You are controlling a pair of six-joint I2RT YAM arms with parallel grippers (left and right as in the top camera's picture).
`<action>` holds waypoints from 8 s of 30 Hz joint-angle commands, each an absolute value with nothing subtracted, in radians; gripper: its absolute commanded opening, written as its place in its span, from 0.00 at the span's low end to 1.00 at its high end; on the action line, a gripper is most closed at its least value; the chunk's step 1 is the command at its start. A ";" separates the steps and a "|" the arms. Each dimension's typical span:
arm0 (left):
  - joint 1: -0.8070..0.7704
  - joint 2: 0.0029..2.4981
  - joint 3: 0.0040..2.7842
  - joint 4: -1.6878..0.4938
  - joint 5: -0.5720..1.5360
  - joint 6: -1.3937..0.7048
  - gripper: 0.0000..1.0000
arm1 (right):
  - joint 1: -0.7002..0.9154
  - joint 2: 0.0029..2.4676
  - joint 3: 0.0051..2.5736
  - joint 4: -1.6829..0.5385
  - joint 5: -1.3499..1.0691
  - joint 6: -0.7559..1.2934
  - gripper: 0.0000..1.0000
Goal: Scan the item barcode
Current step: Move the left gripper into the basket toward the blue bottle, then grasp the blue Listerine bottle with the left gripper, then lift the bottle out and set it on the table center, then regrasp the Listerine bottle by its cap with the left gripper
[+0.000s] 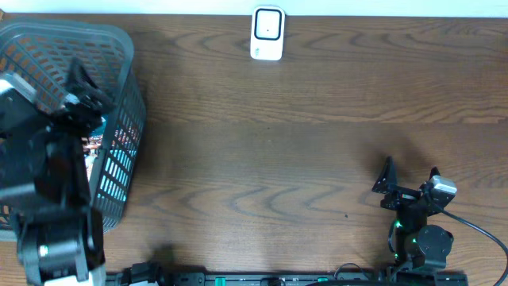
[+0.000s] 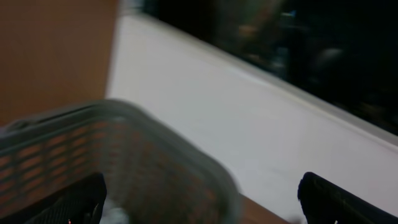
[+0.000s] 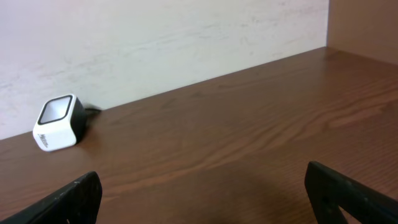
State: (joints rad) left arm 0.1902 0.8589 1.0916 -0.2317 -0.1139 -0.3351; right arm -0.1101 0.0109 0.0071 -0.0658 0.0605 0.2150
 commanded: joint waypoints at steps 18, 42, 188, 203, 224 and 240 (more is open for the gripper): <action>0.278 1.288 1.308 -0.292 -0.086 -0.626 0.98 | -0.112 0.006 0.006 -0.068 0.069 0.201 0.99; 0.505 1.596 1.308 -0.402 0.509 -1.186 0.98 | -0.112 0.006 0.006 -0.068 0.070 0.201 0.99; -0.170 1.758 1.291 -0.276 0.545 -0.726 0.27 | -0.112 0.006 0.006 -0.068 0.069 0.201 0.99; -0.367 1.758 1.291 -0.450 0.297 -0.757 0.62 | -0.112 0.006 0.006 -0.068 0.069 0.201 0.99; -0.424 1.834 1.284 -0.659 0.439 -1.611 0.91 | -0.112 0.006 0.006 -0.068 0.069 0.201 0.99; -0.430 2.063 1.284 -0.651 0.590 -1.662 0.70 | -0.112 0.006 0.006 -0.068 0.069 0.201 0.99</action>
